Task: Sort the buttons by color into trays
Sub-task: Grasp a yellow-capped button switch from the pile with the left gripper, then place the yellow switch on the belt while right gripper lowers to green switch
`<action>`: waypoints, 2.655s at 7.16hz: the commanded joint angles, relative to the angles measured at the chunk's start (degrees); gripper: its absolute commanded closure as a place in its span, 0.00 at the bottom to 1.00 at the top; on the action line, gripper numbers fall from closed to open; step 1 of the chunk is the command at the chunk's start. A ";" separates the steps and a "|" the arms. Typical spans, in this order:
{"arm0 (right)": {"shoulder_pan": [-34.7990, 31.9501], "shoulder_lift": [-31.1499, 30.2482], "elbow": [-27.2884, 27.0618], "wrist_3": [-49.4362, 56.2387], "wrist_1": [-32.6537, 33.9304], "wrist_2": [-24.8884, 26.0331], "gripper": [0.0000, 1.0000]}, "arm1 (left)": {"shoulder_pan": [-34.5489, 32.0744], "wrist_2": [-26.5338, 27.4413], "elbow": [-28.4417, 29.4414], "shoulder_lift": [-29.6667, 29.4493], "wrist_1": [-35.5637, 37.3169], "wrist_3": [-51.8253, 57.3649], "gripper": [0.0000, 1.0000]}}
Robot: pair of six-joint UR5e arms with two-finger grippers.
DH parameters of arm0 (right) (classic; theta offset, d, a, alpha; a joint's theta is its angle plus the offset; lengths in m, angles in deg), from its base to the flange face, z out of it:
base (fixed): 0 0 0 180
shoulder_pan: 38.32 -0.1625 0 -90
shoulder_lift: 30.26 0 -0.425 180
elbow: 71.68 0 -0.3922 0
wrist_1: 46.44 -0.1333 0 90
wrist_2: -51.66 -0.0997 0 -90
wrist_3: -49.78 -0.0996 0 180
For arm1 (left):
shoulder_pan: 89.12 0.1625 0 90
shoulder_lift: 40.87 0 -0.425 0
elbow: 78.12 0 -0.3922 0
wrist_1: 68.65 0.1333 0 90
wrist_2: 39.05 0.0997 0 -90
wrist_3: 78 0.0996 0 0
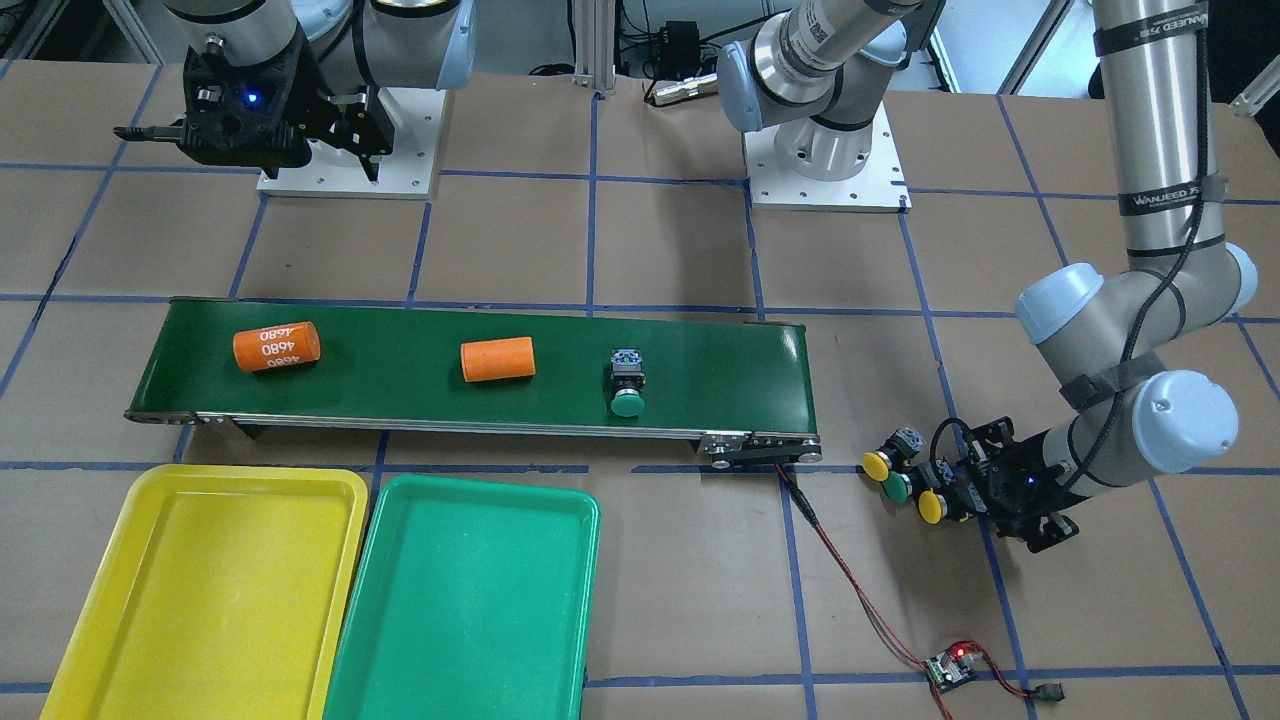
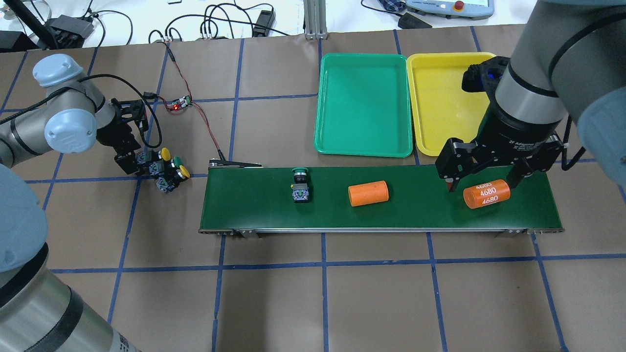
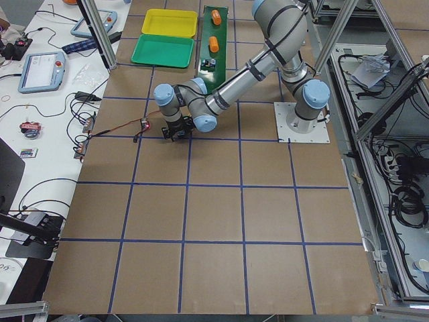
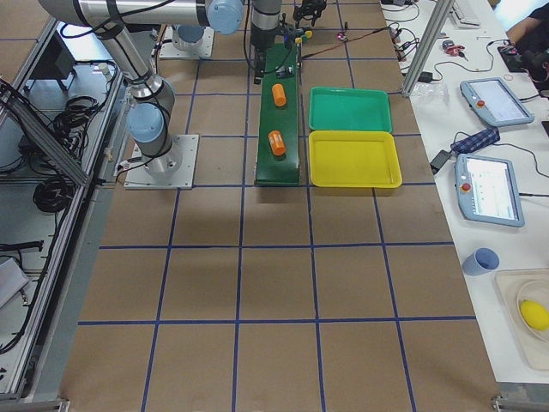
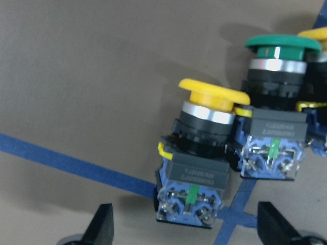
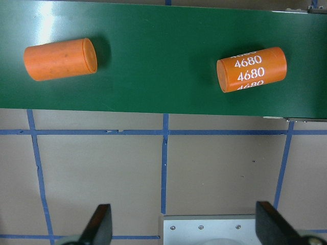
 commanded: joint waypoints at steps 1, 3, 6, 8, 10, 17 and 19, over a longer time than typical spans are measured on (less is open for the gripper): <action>0.00 0.00 0.00 0.00 0.00 0.00 0.00 | -0.70 -0.05 -0.75 0.61 0.63 0.71 0.05; 0.00 0.00 0.00 0.00 0.00 0.00 0.00 | 0.35 -0.67 -1.54 -0.09 3.43 5.26 0.31; 0.00 0.00 0.00 -0.26 -0.17 0.09 0.00 | -0.70 -0.84 -1.72 1.83 3.44 5.28 1.00; 0.00 0.00 0.09 -0.09 -0.09 0.09 0.00 | 0.78 -1.02 0.98 4.20 2.14 3.54 1.00; 0.00 0.00 0.00 -0.09 -0.09 0.09 0.00 | 0.27 -2.16 0.58 7.88 -6.42 -23.28 1.00; -0.09 2.80 -0.79 0.00 1.14 -0.96 0.00 | -25.73 -5.33 -14.28 22.67 -9.29 -96.41 1.00; -0.18 4.91 -0.97 0.09 3.42 -0.71 0.00 | -26.63 -6.03 -15.43 22.58 -9.48 -113.76 1.00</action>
